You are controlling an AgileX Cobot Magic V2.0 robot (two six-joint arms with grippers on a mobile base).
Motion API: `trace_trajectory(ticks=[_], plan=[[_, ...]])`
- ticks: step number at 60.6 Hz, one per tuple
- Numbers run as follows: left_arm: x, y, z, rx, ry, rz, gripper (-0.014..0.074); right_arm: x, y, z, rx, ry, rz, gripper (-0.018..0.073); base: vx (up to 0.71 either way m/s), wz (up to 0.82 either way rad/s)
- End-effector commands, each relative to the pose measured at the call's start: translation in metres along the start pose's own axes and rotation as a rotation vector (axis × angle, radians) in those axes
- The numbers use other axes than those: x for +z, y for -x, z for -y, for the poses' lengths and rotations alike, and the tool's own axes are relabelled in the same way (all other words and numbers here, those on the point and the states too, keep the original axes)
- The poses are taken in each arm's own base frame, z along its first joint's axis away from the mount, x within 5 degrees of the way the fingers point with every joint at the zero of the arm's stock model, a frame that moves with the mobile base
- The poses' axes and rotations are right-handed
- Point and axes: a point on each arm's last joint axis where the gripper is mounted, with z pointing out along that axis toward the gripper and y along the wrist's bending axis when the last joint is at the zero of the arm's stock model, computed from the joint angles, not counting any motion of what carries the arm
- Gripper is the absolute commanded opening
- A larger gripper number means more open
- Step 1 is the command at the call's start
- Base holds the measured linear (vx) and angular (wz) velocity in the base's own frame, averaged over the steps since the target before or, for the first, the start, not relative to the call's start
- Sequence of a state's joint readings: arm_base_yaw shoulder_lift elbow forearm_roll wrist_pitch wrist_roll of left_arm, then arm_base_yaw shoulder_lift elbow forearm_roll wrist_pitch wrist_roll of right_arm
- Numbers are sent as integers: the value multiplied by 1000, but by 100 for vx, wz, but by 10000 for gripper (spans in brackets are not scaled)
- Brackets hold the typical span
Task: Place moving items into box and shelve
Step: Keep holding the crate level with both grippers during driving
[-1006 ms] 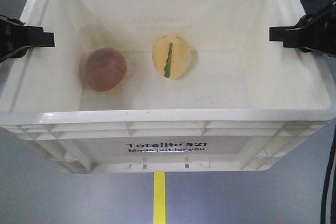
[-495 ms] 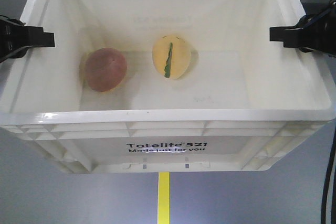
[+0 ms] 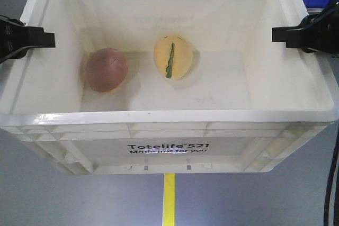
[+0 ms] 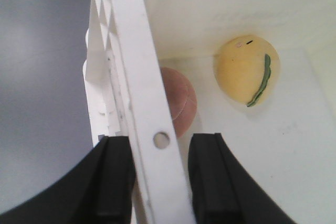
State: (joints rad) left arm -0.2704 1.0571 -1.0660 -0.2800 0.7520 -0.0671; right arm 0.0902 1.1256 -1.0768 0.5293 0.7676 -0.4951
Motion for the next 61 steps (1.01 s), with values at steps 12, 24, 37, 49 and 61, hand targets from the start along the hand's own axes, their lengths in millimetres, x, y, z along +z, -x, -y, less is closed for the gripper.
trace_trajectory(ticks=[12,24,37,49,61], plan=[[-22,24,15,-35,-100,214,-6,-19,20,-10,-10,27,164,-6,44,3],[-22,23,15,-35,-100,214,-6,-19,20,-10,-10,27,164,-6,46,4],[-22,23,15,-35,-100,213,-6,-19,20,-10,-10,27,164,-6,47,3],[-22,23,15,-35,-100,213,-6,-19,20,-10,-10,27,164,-6,49,2],[-22,23,15,-35,-100,212,-6,-19,20,-10,-10,27,164,-6,51,-1]])
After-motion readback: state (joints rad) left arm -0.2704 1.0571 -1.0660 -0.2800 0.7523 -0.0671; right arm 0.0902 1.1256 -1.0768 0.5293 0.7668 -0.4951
